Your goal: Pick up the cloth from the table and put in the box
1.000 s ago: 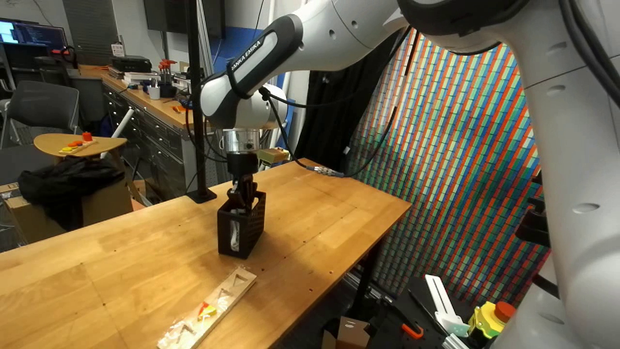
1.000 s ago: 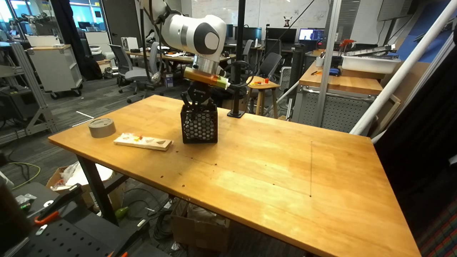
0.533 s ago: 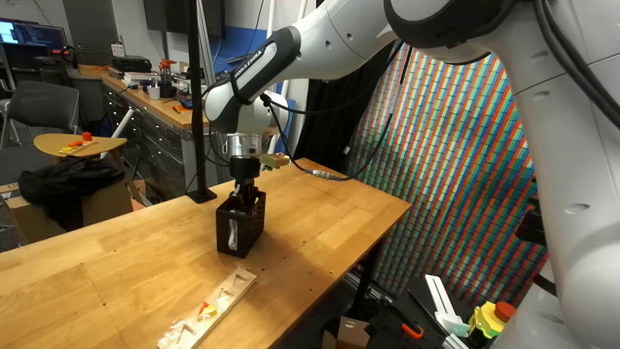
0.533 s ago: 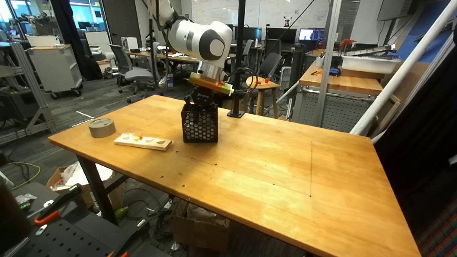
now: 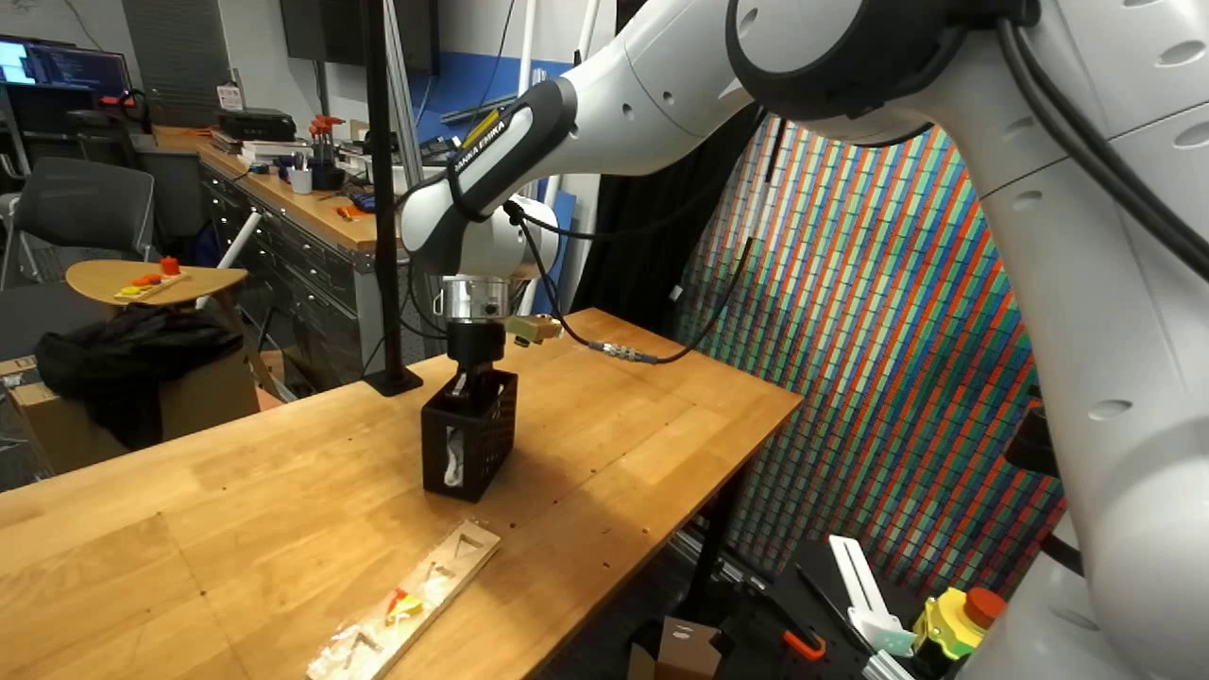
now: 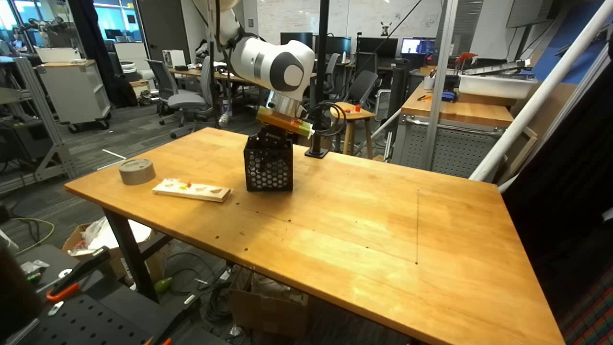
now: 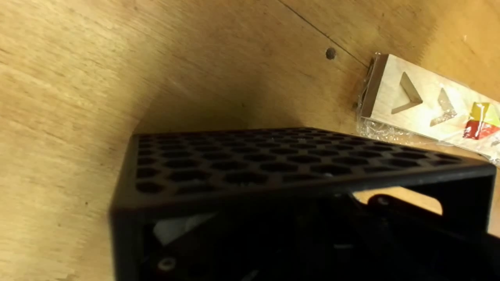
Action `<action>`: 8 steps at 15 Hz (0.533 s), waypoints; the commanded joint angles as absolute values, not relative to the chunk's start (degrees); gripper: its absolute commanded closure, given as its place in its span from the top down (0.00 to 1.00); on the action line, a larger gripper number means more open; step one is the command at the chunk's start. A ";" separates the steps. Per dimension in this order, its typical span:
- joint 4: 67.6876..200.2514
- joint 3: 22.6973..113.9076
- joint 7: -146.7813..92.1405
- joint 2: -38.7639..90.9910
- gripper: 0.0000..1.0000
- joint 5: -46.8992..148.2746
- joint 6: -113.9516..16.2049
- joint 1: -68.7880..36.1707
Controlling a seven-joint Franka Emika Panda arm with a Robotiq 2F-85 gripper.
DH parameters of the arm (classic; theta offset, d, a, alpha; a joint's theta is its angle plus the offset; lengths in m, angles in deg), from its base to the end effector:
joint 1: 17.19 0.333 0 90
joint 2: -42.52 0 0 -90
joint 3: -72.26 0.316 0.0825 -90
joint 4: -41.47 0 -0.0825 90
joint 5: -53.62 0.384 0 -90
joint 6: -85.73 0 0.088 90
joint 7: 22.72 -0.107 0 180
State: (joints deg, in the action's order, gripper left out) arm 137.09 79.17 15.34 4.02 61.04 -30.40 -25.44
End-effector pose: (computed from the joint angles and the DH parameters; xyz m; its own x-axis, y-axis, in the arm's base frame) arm 0.6459 -0.0142 0.1955 0.8306 0.5384 -0.1423 0.4751 -0.8183 -0.3236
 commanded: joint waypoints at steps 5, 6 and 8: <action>139.19 78.91 15.62 8.30 0.00 60.79 -30.92 -25.72; 139.65 78.85 15.62 9.27 0.00 60.71 -31.15 -25.65; 140.60 78.68 15.50 11.69 0.00 60.42 -31.38 -25.42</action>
State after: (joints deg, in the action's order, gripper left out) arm 137.54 79.00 15.34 6.66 60.99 -30.51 -25.65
